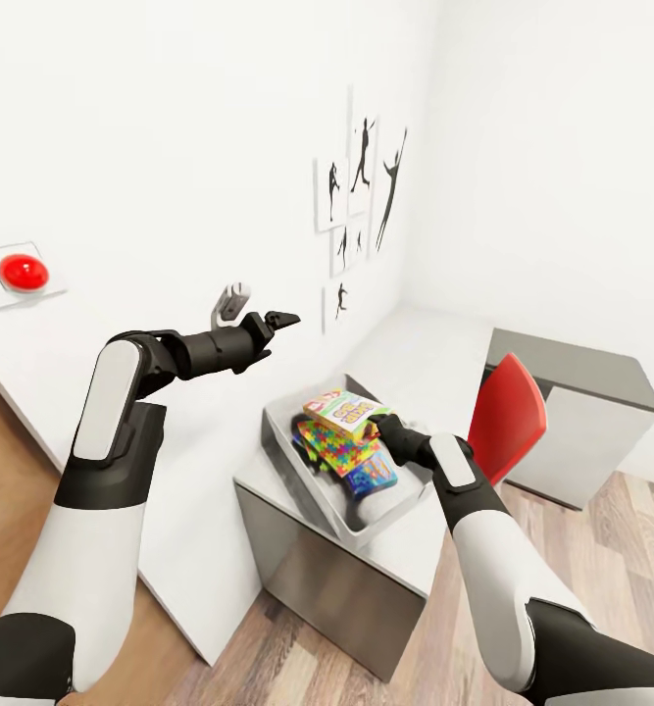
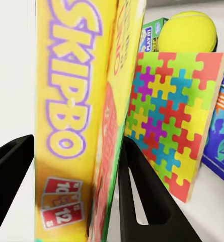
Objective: Put all the toys in the child's room - the three board games (two on the bed and one on the table), the two jigsaw puzzles on the table, and the tennis ball on the table - inside the toy box on the table in the child's room.
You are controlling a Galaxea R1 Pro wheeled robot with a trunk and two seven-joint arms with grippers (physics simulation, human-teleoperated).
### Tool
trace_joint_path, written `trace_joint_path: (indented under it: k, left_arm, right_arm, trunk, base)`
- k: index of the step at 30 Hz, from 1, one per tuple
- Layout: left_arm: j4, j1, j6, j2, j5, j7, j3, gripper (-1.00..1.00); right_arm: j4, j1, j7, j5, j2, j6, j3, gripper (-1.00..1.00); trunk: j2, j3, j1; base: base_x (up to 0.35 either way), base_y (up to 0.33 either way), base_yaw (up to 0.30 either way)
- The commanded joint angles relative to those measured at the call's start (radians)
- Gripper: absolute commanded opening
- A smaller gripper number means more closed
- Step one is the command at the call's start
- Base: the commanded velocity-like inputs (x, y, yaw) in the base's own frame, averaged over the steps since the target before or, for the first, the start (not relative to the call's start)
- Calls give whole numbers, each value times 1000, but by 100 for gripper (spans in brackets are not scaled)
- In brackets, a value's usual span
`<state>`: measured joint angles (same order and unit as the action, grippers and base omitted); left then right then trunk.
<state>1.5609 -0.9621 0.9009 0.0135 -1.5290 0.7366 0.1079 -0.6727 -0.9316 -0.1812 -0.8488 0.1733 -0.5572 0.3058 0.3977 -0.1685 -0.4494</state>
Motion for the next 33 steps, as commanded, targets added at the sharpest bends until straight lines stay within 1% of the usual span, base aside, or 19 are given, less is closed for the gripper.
trace_joint_path:
  k: [1, 33]
  left_arm:
    - [1, -1, 1, 0, -10, 10, 0, 100]
    - [1, -1, 1, 0, -10, 10, 0, 100]
  right_arm:
    - [-2, -1, -9, -12, 1, -4, 4, -100]
    - [-2, 0, -9, -12, 1, -4, 5, -100]
  trunk:
    - [2, -4, -1]
    - [2, -56, -1]
  base:
    - [0, 0, 0]
    - [0, 0, 8]
